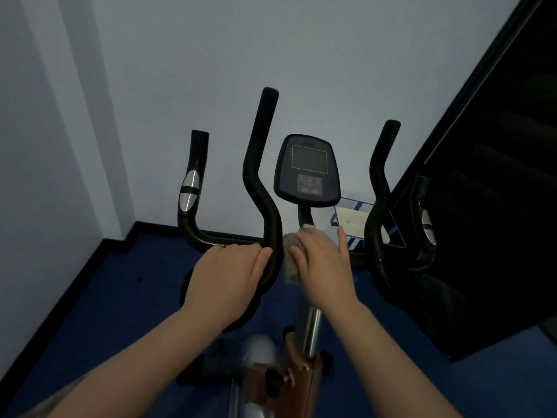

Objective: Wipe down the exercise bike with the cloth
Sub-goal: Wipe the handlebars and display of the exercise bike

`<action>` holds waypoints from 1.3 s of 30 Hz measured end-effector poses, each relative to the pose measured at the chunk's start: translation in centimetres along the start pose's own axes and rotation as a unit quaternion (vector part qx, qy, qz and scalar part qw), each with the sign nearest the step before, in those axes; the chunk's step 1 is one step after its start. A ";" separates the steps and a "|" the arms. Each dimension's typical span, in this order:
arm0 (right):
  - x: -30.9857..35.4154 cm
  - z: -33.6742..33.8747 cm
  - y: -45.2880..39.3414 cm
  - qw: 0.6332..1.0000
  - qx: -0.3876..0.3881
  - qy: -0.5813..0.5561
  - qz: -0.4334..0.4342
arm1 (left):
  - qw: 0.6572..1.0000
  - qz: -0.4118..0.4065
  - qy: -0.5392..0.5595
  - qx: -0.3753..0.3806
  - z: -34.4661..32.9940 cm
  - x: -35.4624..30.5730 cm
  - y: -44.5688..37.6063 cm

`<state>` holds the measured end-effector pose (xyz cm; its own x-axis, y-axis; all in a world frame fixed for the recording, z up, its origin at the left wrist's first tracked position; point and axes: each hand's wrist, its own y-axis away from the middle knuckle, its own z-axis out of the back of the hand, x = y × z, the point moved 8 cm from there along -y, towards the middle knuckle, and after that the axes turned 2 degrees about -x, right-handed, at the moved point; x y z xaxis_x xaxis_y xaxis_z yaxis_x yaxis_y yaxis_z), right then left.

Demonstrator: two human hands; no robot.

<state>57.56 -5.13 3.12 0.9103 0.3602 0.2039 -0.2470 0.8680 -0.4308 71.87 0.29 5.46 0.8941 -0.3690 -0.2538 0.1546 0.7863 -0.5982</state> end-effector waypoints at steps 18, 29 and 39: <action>-1.0 -1.3 -2.7 0.998 0.037 0.021 -0.039 | 0.999 -0.025 -0.016 0.021 -0.2 -0.3 -0.1; -0.6 -0.8 -0.9 0.999 0.008 -0.034 -0.016 | 0.999 -0.034 -0.020 0.030 -0.7 -0.2 0.2; -1.8 -0.7 -2.6 0.998 0.024 -0.034 -0.047 | 0.998 -0.037 -0.036 0.035 -1.0 -0.1 0.5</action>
<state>56.79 -8.29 3.21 0.9057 0.2975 0.3020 -0.1788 0.9140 -0.3642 71.39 0.19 4.43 0.9063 -0.3937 -0.1539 0.2491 0.7915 -0.5581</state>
